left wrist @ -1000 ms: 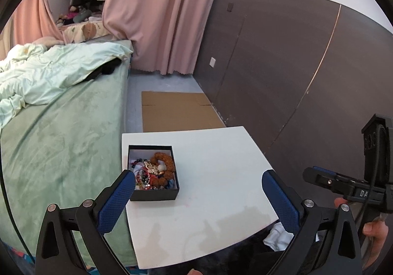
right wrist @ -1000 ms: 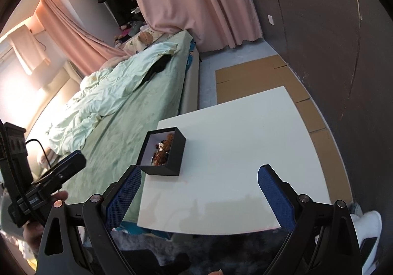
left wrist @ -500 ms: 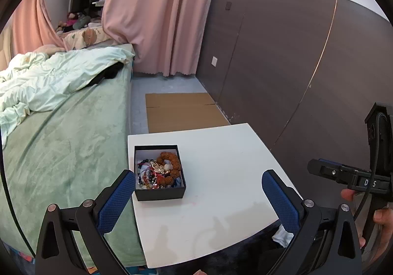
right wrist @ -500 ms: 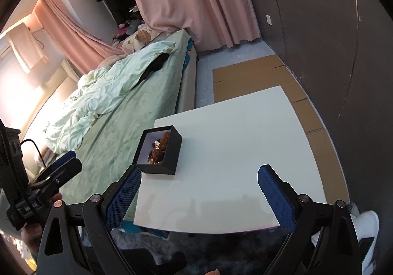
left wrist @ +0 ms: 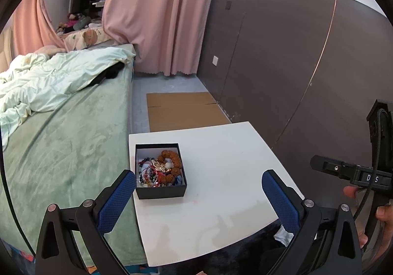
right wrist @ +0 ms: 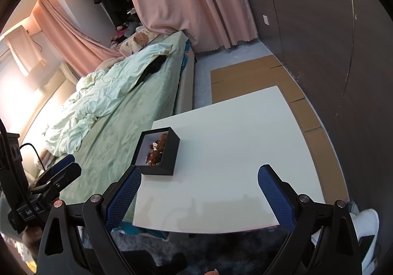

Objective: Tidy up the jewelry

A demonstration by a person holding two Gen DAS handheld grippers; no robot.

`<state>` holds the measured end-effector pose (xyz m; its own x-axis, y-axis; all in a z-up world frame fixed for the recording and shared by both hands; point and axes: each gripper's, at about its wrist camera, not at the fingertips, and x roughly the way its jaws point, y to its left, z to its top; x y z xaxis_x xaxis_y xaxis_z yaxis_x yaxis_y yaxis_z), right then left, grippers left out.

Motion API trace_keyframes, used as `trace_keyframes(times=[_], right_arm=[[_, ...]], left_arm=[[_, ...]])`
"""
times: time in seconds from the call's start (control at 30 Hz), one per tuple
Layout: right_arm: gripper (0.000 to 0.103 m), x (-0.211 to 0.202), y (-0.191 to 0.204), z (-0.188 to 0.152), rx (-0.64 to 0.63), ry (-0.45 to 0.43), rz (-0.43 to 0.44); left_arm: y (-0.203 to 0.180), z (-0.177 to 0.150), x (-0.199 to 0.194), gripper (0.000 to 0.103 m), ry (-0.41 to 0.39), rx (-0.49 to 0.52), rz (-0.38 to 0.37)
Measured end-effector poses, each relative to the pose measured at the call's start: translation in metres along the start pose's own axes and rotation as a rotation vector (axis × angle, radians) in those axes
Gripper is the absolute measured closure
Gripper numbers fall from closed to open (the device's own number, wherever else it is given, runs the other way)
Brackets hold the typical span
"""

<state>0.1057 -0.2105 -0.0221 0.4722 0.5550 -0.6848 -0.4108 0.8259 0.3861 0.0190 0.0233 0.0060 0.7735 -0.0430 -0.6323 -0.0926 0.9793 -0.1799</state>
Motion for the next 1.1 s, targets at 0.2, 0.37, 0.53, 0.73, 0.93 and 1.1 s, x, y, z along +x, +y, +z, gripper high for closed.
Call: trace_keyframes(times=[0.2, 0.37, 0.53, 0.73, 0.93, 1.1], right_arm=[[0.007, -0.0012, -0.0005, -0.0009, 0.002, 0.001, -0.002], [0.007, -0.0015, 0.0004, -0.0014, 0.001, 0.000, -0.003], [0.007, -0.0018, -0.0002, -0.0014, 0.000, 0.001, -0.003], [0.007, -0.0016, 0.0006, -0.0016, -0.001, 0.000, -0.004], [0.007, -0.0008, -0.0008, -0.0017, -0.001, 0.000, -0.004], [0.007, -0.0021, -0.0022, -0.0024, -0.005, 0.000, -0.011]], left_arm=[[-0.0026, -0.0018, 0.0001, 0.000, 0.003, 0.006, -0.004], [-0.0026, -0.0025, -0.0010, 0.000, 0.006, 0.004, 0.000], [-0.0051, -0.0028, -0.0018, 0.000, 0.003, 0.022, 0.027], [-0.0055, -0.0040, -0.0034, 0.000, 0.000, 0.027, 0.031], [-0.0057, -0.0026, -0.0018, 0.000, 0.001, 0.027, 0.044], [-0.0066, -0.0021, -0.0025, 0.000, -0.006, 0.033, 0.045]])
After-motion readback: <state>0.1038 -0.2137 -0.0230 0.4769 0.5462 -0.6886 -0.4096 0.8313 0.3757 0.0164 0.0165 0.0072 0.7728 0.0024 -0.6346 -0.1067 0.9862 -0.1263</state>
